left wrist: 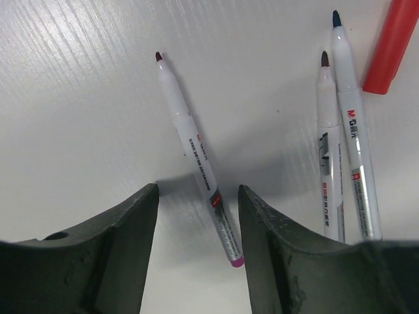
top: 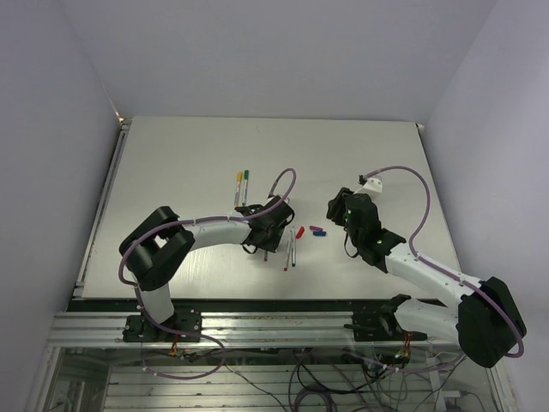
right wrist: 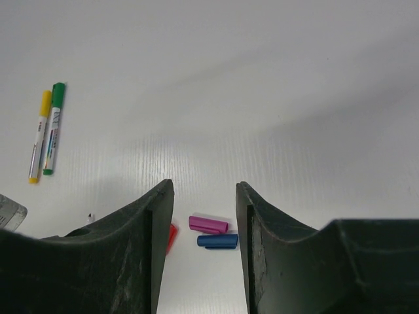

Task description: Insert the pens into the pen caps

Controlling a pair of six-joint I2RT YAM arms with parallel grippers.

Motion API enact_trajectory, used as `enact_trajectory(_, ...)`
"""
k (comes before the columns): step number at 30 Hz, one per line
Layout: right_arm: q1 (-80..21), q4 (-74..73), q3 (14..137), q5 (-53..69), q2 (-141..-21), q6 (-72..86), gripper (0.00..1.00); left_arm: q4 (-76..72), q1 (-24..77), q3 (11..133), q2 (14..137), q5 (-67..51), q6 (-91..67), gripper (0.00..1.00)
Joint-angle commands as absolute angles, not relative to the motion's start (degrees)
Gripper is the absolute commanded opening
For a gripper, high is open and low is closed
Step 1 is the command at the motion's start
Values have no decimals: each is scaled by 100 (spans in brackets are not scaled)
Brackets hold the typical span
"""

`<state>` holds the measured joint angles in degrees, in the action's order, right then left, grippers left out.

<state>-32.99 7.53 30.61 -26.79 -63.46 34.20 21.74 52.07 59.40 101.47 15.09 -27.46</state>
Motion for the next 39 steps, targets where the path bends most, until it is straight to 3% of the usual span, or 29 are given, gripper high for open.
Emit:
enact_trajectory(1, -3272, 907, 3018, -2684, -6226, 3416, 43, 2456, 5282, 5863, 10399, 1305, -2784, 57)
enact_trajectory(9, -3245, 981, 3009, -2620, -6206, 3364, 41, 2616, 5354, 5297, 10319, 954, -2937, 10)
enact_trajectory(10, -3241, 992, 3023, -2591, -6240, 3333, 41, 2607, 5365, 5265, 10351, 882, -2925, 7)
enact_trajectory(21, -3146, 186, 3704, -1794, -7214, 2699, 49, 2506, 5375, 5580, 10115, 1006, -2631, 7)
enact_trajectory(39, -3164, -881, 4580, -1091, -8499, 1894, 45, 1952, 4597, 5324, 9085, 239, -2600, 7)
